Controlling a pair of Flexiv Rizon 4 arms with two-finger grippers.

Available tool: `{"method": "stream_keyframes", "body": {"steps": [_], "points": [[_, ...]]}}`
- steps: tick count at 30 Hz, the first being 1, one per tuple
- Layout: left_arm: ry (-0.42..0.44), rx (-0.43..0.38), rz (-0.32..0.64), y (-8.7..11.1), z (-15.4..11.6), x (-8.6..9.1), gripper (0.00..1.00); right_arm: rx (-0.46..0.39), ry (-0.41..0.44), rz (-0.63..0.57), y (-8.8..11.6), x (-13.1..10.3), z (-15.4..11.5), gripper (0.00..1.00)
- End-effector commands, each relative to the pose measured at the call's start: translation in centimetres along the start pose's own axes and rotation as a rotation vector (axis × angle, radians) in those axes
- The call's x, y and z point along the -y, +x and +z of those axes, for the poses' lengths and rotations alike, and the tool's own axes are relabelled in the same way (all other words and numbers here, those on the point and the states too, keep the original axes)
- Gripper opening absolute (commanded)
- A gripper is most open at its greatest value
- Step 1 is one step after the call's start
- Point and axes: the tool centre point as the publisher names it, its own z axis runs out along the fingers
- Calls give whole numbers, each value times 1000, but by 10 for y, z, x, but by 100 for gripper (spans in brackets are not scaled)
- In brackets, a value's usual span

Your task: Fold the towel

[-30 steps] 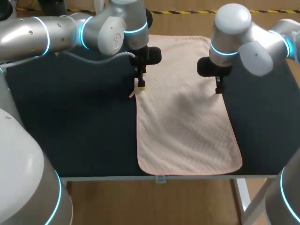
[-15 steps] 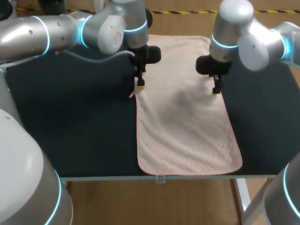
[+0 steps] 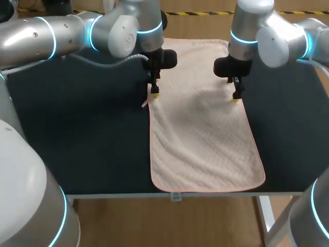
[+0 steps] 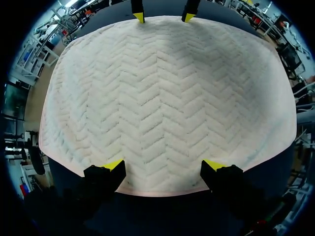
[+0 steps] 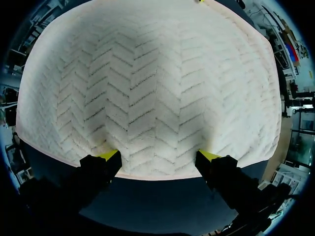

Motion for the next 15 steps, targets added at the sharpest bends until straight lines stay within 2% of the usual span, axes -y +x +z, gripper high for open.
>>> {"method": "stream_keyframes", "body": {"steps": [1, 4, 5, 6, 7, 9, 10, 11, 12, 15], "points": [[-1, -10, 2, -4, 3, 1, 100, -30, 1, -3, -7, -2, 7, 100], [3, -11, 3, -4, 4, 1, 100, -37, 1, -4, -5, -3, 9, 100], [4, -11, 4, -4, 5, 1, 89, -38, 1, -4, -4, -3, 10, 100], [5, -10, 5, -3, 5, 1, 68, -40, 2, -4, -3, -3, 10, 100], [6, -11, 5, -3, 6, 1, 56, -41, 2, -4, -1, -4, 10, 100], [8, -12, 4, -1, 8, 1, 21, -42, 5, -6, 1, -4, 11, 100], [8, -14, 4, 0, 9, 0, 0, -41, 6, -6, 2, -3, 11, 73], [8, -16, 4, 1, 10, 0, 0, -40, 7, -6, 3, -3, 10, 17], [8, -17, 5, 2, 10, 0, 0, -36, 9, -6, 4, -3, 10, 0], [9, -18, 6, 4, 11, -2, 0, -35, 11, -6, 8, -2, 10, 0]]}}
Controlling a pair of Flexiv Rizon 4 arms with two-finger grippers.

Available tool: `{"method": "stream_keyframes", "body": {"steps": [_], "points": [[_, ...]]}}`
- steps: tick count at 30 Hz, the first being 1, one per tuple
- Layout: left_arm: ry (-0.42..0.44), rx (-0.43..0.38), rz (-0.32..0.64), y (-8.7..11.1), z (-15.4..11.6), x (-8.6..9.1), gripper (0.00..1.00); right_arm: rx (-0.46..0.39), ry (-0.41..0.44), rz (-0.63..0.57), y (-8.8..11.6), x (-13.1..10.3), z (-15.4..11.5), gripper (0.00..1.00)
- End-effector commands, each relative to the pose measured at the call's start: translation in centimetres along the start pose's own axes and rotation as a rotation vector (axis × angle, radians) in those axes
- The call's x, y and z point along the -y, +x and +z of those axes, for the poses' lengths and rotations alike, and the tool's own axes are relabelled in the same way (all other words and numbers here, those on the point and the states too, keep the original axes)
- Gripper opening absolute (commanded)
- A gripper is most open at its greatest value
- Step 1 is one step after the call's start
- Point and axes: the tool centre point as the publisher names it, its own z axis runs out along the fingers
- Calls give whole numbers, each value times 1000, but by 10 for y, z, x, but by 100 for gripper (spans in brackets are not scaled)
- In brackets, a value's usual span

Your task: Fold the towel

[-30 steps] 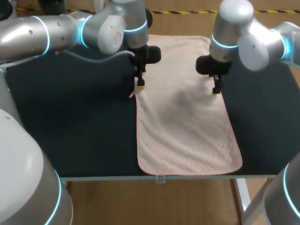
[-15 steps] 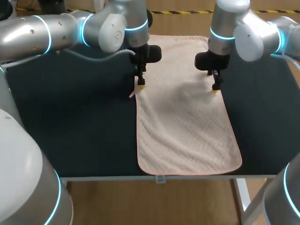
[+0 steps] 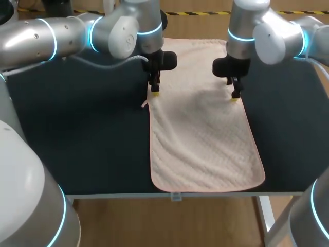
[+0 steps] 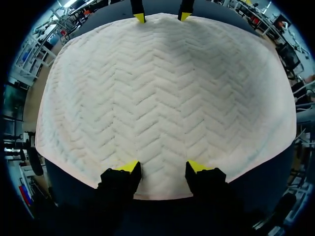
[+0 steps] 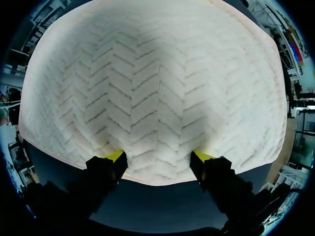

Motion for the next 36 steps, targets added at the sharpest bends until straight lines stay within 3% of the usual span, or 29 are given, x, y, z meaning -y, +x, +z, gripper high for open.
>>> {"method": "stream_keyframes", "body": {"steps": [1, 20, 21, 22, 23, 36], "points": [[6, -4, 1, -1, 5, -2, 0, 5, 5, -1, 5, 0, 6, 0], [14, 35, 9, 0, -19, -4, 0, 55, 37, -25, 14, 4, -24, 0], [-4, 23, 6, 0, -20, -4, 11, 56, 38, -25, 14, 4, -24, 0], [-5, 21, 3, 1, -20, -4, 64, 57, 38, -26, 15, 4, -22, 0], [-4, 19, 4, 3, -19, -4, 100, 58, 39, -26, 15, 4, -21, 0], [-37, 3, -15, 4, 3, -11, 100, 49, 47, -28, 16, 4, -15, 0]]}}
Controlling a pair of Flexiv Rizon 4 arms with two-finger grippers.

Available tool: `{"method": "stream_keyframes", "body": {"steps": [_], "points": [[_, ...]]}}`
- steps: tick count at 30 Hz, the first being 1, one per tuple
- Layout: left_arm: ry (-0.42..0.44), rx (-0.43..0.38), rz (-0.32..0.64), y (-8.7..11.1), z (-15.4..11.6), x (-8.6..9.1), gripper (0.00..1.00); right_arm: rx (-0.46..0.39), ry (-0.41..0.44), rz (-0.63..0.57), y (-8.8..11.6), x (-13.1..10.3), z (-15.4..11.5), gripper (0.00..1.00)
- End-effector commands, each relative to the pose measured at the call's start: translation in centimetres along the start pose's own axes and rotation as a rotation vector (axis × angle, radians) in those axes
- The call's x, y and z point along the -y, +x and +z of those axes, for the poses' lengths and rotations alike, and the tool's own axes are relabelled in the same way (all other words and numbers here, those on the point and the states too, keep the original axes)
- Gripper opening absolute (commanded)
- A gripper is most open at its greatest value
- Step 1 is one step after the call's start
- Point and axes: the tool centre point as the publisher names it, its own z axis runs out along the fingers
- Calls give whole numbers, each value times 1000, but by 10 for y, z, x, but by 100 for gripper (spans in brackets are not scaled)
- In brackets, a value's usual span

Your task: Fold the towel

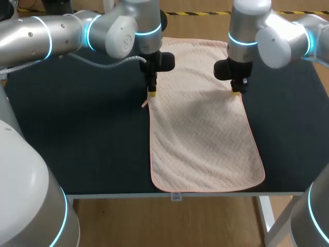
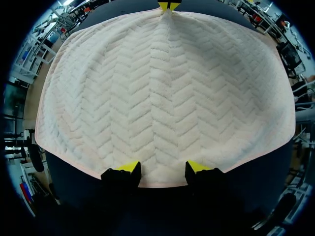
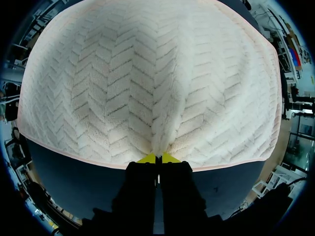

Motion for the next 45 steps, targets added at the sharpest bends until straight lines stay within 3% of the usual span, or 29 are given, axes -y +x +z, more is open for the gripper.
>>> {"method": "stream_keyframes", "body": {"steps": [1, 10, 11, 12, 13, 30, 41, 45], "points": [[-2, -2, -3, -5, 13, 2, 100, -4, 4, -4, -1, 0, 1, 0], [4, -14, -23, -10, 24, 2, 100, -7, 12, -20, -3, -3, 0, 0], [5, -14, -23, -10, 25, 2, 95, -7, 12, -22, -3, -4, 0, 0], [6, -15, -29, -11, 25, 2, 27, -8, 13, -23, -3, -4, 0, 0], [14, -13, -32, -11, 24, 1, 0, -8, 13, -24, -4, -4, 0, 0], [21, -2, -9, 3, -2, -2, 0, -4, 4, -35, -3, -9, -3, 0], [46, 82, 7, -8, -63, 0, 0, 85, 3, -62, -5, -5, -55, 0], [51, 114, 24, -13, -88, -4, 0, 141, 19, -68, -13, -3, -90, 0]]}}
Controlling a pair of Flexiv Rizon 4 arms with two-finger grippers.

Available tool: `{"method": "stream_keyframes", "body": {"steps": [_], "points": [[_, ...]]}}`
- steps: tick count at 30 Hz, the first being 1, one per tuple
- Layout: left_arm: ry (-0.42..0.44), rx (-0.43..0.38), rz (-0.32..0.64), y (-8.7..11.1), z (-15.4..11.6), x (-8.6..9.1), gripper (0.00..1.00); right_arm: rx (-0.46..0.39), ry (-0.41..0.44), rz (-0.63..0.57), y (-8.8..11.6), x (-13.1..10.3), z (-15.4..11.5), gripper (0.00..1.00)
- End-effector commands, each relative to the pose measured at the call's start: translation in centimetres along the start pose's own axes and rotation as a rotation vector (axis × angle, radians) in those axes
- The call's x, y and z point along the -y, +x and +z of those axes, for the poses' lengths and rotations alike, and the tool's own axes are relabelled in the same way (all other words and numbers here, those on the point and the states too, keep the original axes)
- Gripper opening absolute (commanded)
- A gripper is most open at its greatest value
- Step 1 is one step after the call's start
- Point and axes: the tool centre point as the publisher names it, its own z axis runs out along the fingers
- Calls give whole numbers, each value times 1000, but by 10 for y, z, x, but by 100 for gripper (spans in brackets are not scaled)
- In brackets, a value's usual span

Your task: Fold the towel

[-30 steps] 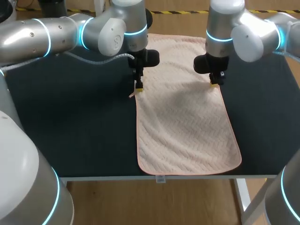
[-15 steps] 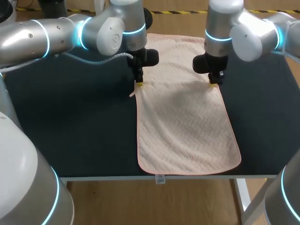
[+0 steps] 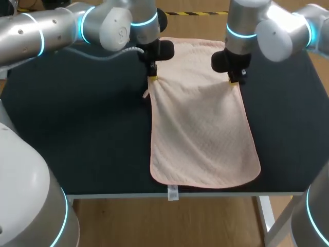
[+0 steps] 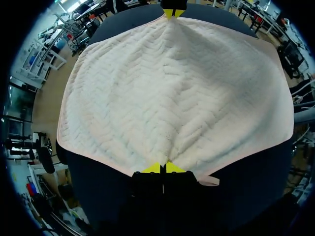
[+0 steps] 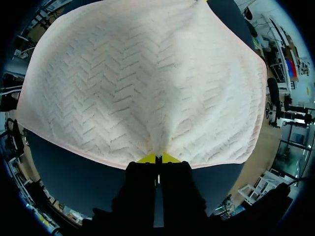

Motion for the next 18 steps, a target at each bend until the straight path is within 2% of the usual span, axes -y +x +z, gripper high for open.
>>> {"method": "stream_keyframes", "body": {"steps": [1, 5, 18], "points": [[-1, 29, 7, 3, -45, -10, 0, 53, 17, 3, -1, 9, -45, 0], [-5, 59, 3, -5, -74, -18, 0, 134, -1, -14, -23, 14, -79, 0], [-2, 295, -85, -44, -195, -46, 0, 353, -96, -206, -88, -23, -193, 0]]}}
